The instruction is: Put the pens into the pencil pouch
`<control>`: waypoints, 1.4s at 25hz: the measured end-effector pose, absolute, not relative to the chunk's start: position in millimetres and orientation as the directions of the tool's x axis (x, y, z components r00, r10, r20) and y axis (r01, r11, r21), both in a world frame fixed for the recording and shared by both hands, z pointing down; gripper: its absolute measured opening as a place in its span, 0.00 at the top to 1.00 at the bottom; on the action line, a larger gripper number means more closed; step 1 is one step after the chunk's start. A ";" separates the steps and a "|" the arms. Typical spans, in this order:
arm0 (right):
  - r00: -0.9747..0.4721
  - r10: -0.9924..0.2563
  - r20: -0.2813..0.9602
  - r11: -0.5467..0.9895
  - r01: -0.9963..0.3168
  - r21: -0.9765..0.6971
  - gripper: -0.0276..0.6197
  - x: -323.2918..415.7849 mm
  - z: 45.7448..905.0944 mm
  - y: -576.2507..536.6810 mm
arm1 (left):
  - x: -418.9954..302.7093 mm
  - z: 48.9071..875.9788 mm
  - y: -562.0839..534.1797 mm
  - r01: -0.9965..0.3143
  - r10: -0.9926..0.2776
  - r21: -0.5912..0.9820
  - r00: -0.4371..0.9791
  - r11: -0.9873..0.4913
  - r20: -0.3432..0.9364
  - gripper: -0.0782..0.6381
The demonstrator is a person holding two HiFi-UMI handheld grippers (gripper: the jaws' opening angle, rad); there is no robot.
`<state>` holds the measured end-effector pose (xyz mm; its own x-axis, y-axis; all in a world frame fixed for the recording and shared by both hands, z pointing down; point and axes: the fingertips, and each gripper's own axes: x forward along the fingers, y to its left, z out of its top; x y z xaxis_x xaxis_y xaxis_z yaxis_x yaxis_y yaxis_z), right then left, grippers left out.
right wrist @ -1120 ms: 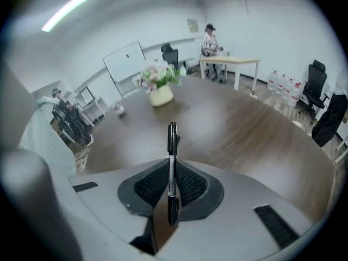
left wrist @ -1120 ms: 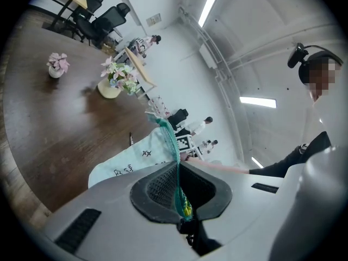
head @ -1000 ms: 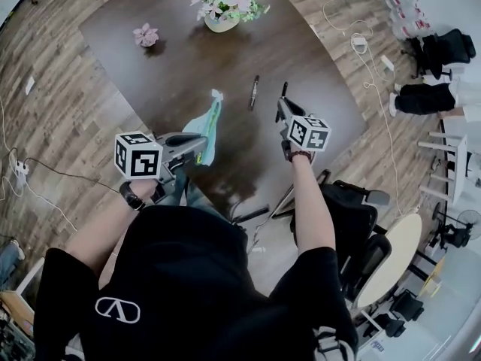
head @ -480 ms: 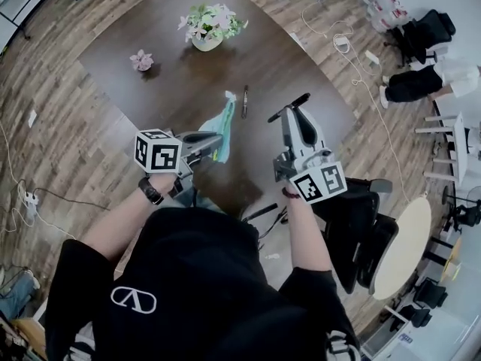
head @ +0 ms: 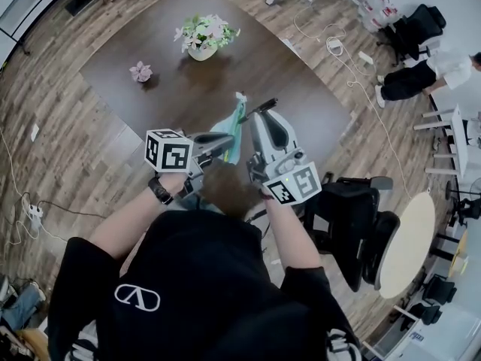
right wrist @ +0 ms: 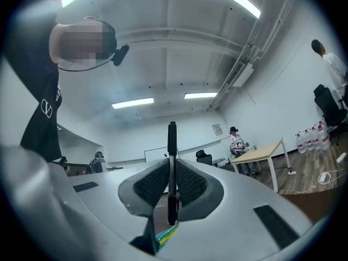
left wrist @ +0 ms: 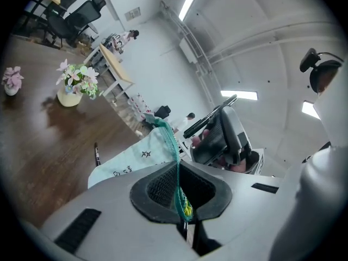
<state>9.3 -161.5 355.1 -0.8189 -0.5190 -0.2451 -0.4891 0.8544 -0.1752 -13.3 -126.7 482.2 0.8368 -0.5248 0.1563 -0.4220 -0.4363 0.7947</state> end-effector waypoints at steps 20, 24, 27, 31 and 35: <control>-0.866 -0.492 -0.094 0.865 -0.473 -0.171 0.69 -5.2 402.1 -154.5 | -20.2 437.4 -136.2 -0.440 -0.539 0.719 0.835 -0.538 0.107 0.87; -0.860 -0.497 -0.117 0.862 -0.474 -0.180 0.61 5.4 394.1 -155.3 | -29.2 440.7 -139.6 -0.454 -0.553 0.717 0.825 -0.529 0.115 0.87; -0.839 -0.527 -0.136 0.846 -0.503 -0.180 0.61 17.9 386.6 -161.1 | -37.6 442.1 -142.9 -0.469 -0.567 0.712 0.815 -0.523 0.121 0.87; -0.806 -0.563 -0.182 0.826 -0.540 -0.163 0.64 30.1 368.7 -170.0 | -42.1 443.3 -140.8 -0.510 -0.570 0.661 0.808 -0.550 0.149 0.87; -0.789 -0.586 -0.183 0.810 -0.567 -0.150 0.65 34.5 362.5 -184.2 | -45.4 447.2 -139.9 -0.500 -0.579 0.683 0.804 -0.532 0.138 0.87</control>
<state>34.5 -184.2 362.5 -0.7889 -0.5865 -0.1833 -0.5672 0.8098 -0.1497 -45.4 -139.9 447.2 0.8037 -0.5789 0.1377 -0.5005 -0.5324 0.6827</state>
